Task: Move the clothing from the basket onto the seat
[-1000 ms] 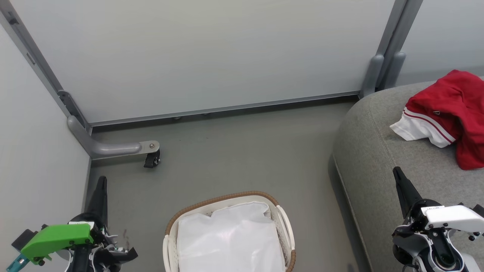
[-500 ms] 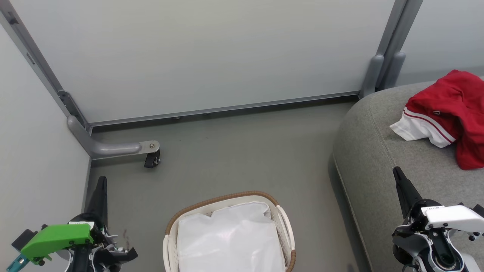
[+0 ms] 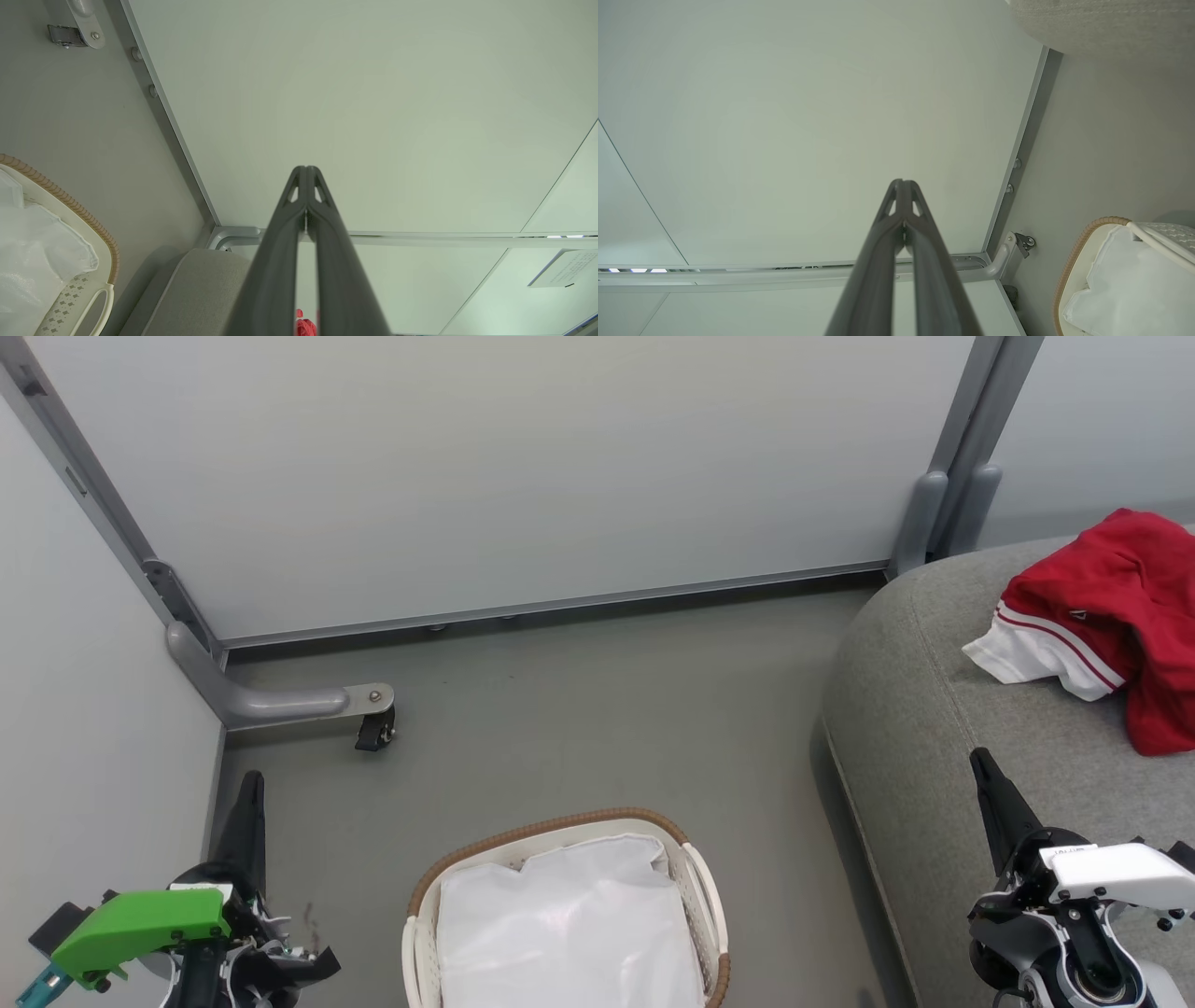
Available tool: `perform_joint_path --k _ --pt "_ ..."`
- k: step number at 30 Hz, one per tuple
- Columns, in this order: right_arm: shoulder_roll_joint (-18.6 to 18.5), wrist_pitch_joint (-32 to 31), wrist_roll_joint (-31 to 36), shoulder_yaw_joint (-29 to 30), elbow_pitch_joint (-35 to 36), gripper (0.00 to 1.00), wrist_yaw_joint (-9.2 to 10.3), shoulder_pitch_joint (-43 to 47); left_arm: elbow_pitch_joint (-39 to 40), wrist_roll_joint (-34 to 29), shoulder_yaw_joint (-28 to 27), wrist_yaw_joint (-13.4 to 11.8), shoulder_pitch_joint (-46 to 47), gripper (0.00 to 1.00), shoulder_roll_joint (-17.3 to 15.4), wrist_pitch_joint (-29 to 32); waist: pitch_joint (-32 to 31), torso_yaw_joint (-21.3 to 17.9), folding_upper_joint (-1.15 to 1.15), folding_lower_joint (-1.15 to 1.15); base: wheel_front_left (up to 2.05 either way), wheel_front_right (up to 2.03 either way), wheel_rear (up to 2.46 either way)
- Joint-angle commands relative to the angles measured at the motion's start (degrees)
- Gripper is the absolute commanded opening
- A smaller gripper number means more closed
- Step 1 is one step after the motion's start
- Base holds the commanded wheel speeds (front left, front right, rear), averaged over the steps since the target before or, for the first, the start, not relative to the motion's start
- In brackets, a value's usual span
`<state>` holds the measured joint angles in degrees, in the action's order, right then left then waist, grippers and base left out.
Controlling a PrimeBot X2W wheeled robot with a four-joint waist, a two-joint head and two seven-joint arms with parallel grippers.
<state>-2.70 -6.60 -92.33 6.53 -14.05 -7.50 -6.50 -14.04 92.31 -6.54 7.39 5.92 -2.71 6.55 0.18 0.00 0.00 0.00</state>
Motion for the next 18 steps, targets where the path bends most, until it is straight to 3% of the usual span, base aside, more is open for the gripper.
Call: perform_joint_path --k 1,18 --pt "-0.34 -0.08 -0.18 0.09 0.18 0.00 0.02 0.58 0.10 0.20 -0.11 0.25 0.64 0.00 -0.32 0.16 0.00 0.00 0.00 0.00 0.00 0.00 0.00" --pt "-0.34 -0.08 -0.19 0.10 0.18 0.00 0.02 0.58 0.09 0.21 -0.11 0.25 0.64 0.00 -0.32 0.15 0.00 0.00 0.00 0.00 0.00 0.00 0.00"
